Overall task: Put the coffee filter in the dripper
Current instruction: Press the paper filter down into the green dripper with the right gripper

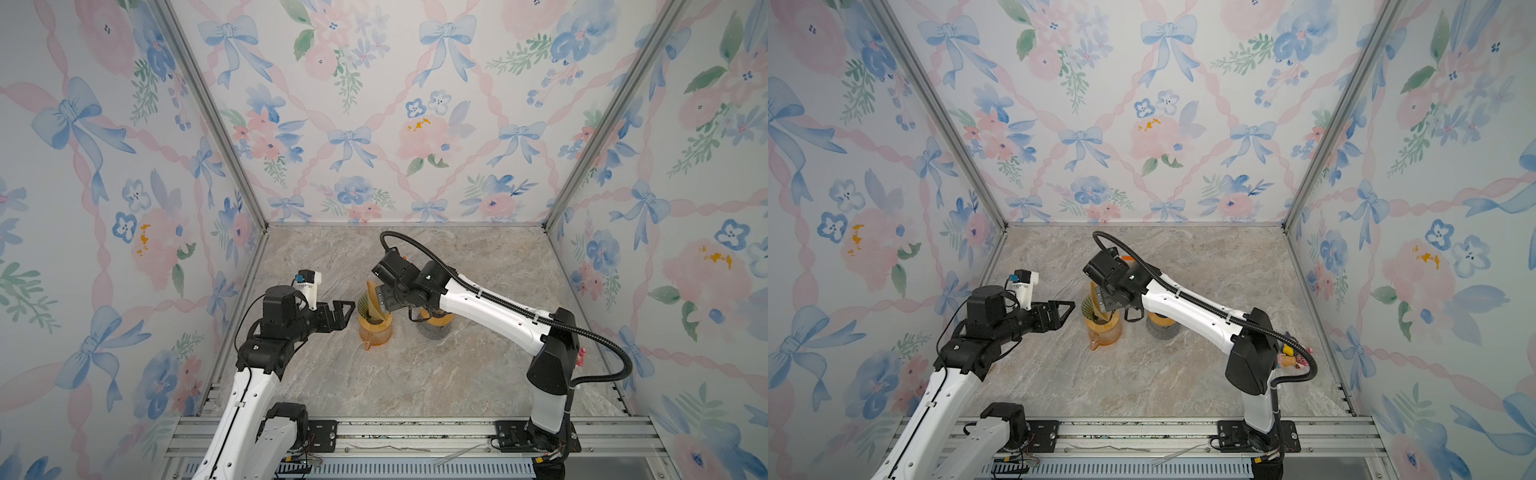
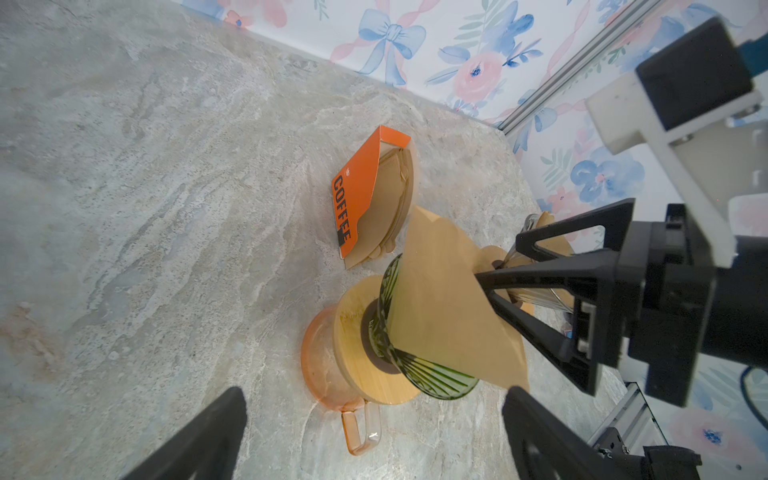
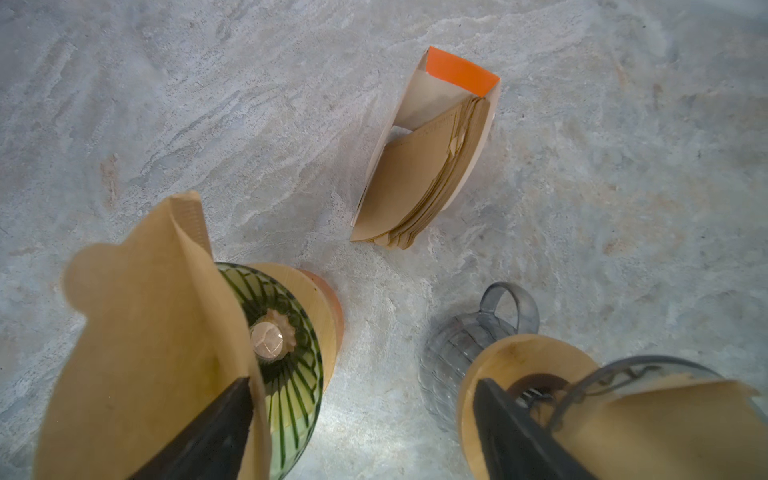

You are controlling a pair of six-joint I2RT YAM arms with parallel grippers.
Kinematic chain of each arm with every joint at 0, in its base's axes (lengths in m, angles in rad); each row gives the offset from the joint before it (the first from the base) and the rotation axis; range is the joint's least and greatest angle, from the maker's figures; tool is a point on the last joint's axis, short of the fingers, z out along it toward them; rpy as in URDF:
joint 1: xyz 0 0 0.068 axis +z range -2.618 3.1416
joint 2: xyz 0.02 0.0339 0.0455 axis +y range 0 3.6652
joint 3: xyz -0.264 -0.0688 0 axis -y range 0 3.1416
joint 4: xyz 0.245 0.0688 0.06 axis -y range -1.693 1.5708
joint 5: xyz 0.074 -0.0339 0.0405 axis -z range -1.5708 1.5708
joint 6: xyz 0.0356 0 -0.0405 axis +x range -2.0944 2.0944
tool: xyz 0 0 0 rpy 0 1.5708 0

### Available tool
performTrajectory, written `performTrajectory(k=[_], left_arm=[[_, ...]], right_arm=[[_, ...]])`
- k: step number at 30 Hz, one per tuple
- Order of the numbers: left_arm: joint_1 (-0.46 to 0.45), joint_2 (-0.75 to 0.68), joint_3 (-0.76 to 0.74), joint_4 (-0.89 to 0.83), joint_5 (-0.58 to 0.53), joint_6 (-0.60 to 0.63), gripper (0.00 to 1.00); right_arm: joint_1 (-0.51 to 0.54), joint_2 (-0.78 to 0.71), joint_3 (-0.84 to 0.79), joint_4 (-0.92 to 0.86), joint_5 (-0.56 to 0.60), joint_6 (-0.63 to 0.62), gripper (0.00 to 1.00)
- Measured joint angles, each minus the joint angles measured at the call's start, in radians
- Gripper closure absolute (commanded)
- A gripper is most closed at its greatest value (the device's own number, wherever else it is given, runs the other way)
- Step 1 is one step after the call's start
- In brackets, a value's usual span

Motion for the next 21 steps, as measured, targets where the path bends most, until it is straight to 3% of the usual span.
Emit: performTrajectory(k=[9,21], left_arm=[[-0.032,-0.02,-0.002,0.003,-0.005,0.0,0.02],[-0.064,-0.058,-0.004,0.007,-0.011,-0.001,0.02]], right_arm=[[0.0,-0.095,-0.042,0.026,-0.003,-0.034,0.23],[-0.001,-0.408,-0.254,0.159,-0.172,-0.072,0.47]])
